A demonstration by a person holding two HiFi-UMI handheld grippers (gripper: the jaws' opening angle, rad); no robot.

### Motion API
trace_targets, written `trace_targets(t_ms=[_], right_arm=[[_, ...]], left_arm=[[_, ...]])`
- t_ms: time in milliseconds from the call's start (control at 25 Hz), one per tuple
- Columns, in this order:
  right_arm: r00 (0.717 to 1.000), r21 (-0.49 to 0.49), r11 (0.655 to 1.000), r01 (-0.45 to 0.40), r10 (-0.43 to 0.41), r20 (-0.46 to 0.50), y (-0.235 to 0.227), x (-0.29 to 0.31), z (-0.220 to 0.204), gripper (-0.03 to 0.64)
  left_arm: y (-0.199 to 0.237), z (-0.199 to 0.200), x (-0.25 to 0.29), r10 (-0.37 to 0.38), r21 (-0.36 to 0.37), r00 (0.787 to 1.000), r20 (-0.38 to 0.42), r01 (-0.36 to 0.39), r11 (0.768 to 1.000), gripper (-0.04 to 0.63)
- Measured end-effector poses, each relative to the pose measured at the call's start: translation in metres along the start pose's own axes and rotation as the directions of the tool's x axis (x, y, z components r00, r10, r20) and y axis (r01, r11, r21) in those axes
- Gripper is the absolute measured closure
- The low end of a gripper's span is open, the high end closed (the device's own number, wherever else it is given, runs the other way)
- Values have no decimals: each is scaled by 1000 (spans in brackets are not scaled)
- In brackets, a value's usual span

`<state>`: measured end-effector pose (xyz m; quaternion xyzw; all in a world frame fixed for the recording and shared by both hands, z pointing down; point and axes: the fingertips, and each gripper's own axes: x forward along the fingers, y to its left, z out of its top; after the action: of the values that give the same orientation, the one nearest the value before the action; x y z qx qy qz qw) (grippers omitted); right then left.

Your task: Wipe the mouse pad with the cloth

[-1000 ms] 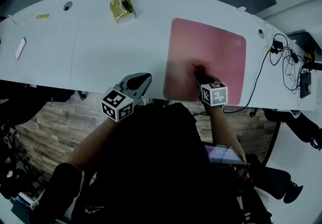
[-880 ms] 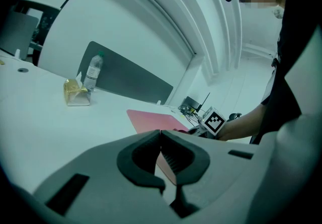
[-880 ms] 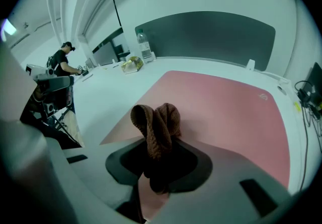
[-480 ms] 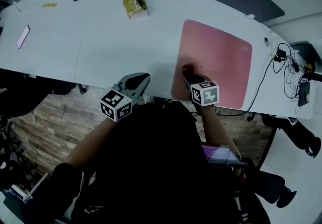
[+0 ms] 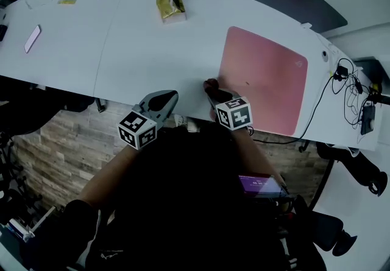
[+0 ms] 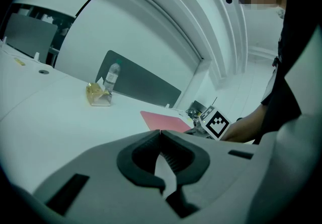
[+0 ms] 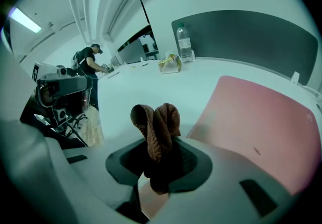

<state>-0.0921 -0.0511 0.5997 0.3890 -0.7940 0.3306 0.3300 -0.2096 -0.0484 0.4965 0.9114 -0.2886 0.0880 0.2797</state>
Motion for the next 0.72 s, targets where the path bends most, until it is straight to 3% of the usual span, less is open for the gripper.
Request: trace_targets(t_ms=[240,360,720], right_arm=[[991,79,993,-86,77,110,7,0,26,500],[989,117,991,-62,45,138,-13,-1,39,500],[995,154,987,48,-60,73,-66,-4,29,500]], left_arm=[[-1,-1,-2,17,-8,1000,8,-17,1000,586],[-2,-3,0,24,-18,1000,8,-24,1000,586],[-13,-9,10,23,-34,1000,0,-23,999,586]])
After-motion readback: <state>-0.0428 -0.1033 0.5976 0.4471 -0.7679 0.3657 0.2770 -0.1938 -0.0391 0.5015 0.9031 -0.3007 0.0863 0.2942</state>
